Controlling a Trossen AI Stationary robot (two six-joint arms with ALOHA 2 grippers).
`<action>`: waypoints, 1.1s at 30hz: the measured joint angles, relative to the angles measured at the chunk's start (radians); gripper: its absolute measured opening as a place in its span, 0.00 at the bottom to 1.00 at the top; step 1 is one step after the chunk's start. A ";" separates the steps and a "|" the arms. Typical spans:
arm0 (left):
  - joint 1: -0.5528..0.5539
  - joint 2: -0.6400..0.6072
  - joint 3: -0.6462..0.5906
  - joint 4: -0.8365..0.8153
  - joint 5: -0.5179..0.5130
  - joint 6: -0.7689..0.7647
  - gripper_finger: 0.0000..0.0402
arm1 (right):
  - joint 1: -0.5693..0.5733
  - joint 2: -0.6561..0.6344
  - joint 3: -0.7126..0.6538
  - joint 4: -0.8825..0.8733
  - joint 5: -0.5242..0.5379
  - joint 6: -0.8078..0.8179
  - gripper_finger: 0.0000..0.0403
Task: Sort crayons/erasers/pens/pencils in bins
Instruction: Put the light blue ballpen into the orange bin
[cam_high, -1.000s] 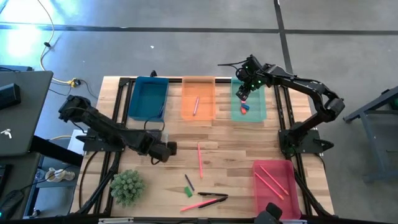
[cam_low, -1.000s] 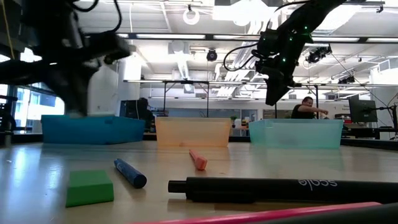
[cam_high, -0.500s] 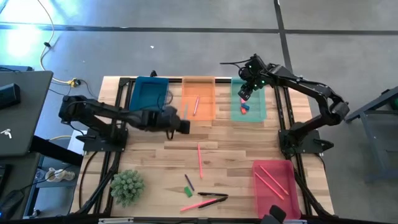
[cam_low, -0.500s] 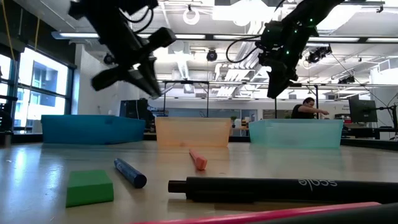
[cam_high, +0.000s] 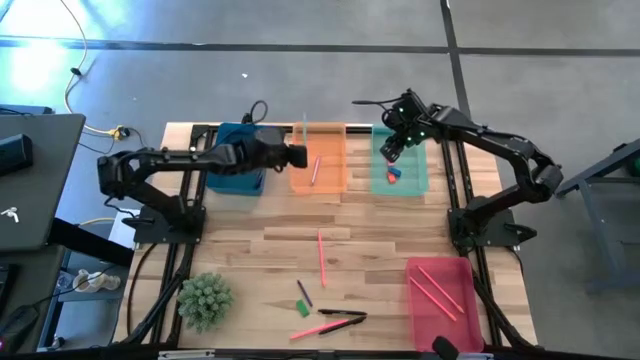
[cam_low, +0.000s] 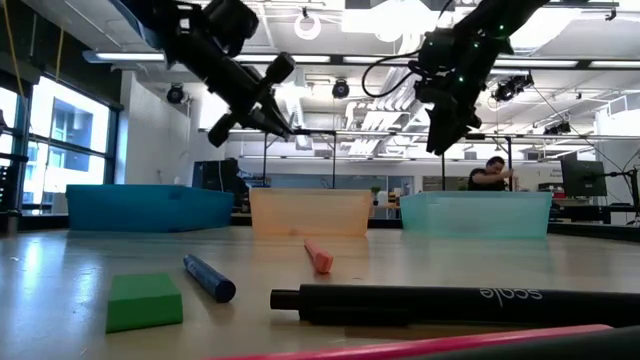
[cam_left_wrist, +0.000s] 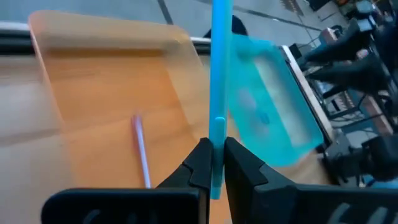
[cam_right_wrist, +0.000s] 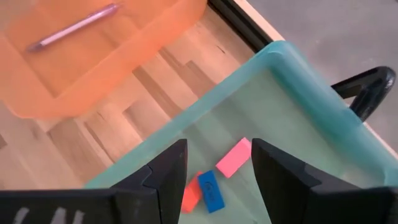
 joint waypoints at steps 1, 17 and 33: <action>0.015 0.006 0.000 0.004 0.011 0.005 0.02 | 0.007 0.000 0.000 0.000 0.000 0.014 0.43; 0.097 0.248 0.216 -0.220 0.198 0.204 0.02 | 0.094 0.001 0.000 0.094 0.012 0.248 0.43; 0.086 0.314 0.248 -0.314 0.187 0.224 0.02 | 0.094 0.001 0.000 0.093 0.033 0.245 0.43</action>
